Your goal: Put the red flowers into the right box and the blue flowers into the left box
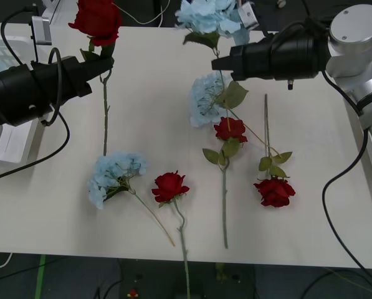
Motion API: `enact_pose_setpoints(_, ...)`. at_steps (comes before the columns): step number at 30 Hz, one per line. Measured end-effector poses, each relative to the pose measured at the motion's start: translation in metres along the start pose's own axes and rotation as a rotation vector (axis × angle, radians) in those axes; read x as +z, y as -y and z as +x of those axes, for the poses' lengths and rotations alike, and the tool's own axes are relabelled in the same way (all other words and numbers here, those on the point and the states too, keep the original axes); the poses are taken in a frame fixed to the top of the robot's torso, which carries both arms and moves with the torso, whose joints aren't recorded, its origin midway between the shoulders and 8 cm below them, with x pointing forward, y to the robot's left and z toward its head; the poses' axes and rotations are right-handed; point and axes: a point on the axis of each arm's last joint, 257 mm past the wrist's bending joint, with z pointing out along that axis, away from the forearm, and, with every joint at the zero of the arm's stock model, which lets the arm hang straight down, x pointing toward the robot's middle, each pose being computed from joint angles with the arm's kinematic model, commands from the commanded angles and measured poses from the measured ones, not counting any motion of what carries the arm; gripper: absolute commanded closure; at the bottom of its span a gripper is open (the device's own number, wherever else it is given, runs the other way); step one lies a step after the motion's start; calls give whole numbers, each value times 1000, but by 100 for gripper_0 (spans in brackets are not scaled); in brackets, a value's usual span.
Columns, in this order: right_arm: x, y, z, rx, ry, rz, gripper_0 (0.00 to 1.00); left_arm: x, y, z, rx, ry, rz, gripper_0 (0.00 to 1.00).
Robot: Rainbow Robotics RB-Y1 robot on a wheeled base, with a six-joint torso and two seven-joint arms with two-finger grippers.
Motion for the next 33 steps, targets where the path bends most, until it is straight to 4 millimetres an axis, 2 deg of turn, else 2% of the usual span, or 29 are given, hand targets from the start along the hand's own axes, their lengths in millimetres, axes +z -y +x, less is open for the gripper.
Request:
enact_pose_setpoints(4,-25,60,58,-21,-177,166,100,11,27,-14,-38,96,52,100)
enact_pose_setpoints(7,-54,97,91,-72,-309,280,100,27,45,-31,-128,209,91,100)
enact_pose_setpoints(9,-73,114,107,-97,-386,338,100,40,51,-35,-177,262,91,100)
enact_pose_setpoints(13,-106,140,133,-109,-507,430,98,68,70,-28,-246,311,89,100)
enact_pose_setpoints(14,-112,146,138,-108,-527,450,83,74,77,-23,-263,310,98,100)
enact_pose_setpoints(15,-117,151,143,-104,-540,464,63,80,83,-18,-278,303,110,100)
enact_pose_setpoints(16,-120,155,147,-97,-549,473,51,84,89,-12,-292,293,123,100)
enact_pose_setpoints(18,-125,159,153,-80,-559,482,38,92,100,-1,-320,273,149,100)
enact_pose_setpoints(21,-127,161,157,-70,-565,488,23,98,111,10,-357,254,176,100)
enact_pose_setpoints(24,-128,160,159,-67,-570,484,13,102,118,14,-398,254,187,100)
enact_pose_setpoints(28,-129,148,160,-28,-566,433,10,107,118,12,-432,280,166,100)
enact_pose_setpoints(33,-139,118,148,-8,-520,286,10,112,120,12,-444,285,160,100)
